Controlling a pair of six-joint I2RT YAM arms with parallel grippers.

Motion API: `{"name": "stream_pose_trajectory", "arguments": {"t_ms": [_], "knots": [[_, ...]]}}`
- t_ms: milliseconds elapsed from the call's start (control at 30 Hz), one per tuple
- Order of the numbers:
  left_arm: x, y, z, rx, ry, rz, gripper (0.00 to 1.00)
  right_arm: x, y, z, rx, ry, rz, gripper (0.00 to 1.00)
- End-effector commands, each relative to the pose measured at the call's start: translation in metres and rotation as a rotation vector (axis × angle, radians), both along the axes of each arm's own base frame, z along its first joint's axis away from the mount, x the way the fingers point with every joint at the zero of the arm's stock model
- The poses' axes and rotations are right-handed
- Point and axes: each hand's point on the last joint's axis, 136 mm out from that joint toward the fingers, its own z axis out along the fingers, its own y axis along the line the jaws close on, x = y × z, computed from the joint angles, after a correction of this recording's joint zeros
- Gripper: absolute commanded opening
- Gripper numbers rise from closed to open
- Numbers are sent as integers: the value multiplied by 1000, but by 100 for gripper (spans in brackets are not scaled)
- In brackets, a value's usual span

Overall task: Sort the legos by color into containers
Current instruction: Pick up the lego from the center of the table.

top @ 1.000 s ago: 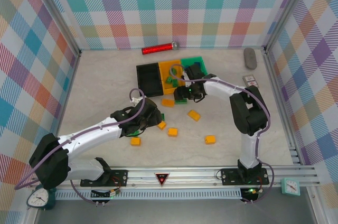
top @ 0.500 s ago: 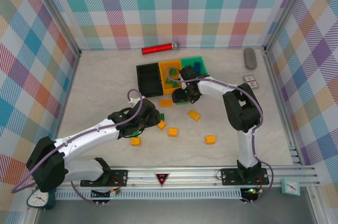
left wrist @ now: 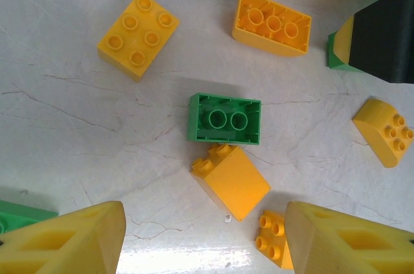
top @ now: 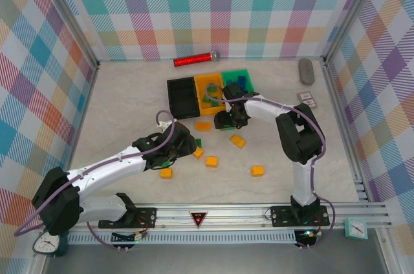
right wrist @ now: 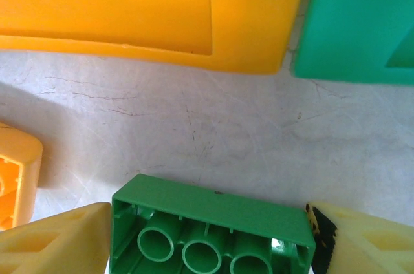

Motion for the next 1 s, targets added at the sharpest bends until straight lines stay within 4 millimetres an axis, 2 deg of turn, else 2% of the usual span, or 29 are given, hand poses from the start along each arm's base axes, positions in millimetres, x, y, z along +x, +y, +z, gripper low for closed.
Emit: {"name": "stream_pose_trajectory", "arguments": {"t_ms": [0, 167, 267, 433, 533, 700, 767, 967], "knots": [[-7, 3, -3, 10, 4, 1, 66, -6, 6, 3, 6, 30, 4, 77], [-11, 10, -6, 17, 3, 16, 66, -8, 4, -2, -21, 37, 9, 75], [-12, 11, -7, 18, 7, 17, 66, -8, 5, 1, -14, 31, 14, 68], [-12, 12, -10, 27, 11, 20, 66, -5, 10, 22, 20, 1, 20, 66], [-12, 10, -11, 26, 17, 16, 66, 1, 17, 46, 59, -35, 23, 66], [-11, 8, -15, 32, 27, 11, 66, 23, 33, 87, 116, -117, 34, 67], [-11, 8, -16, 31, 32, 9, 66, 35, 40, 97, 125, -138, 37, 67], [-14, 6, -19, 25, 48, 4, 66, 77, 58, 110, 113, -202, 34, 68]]}}
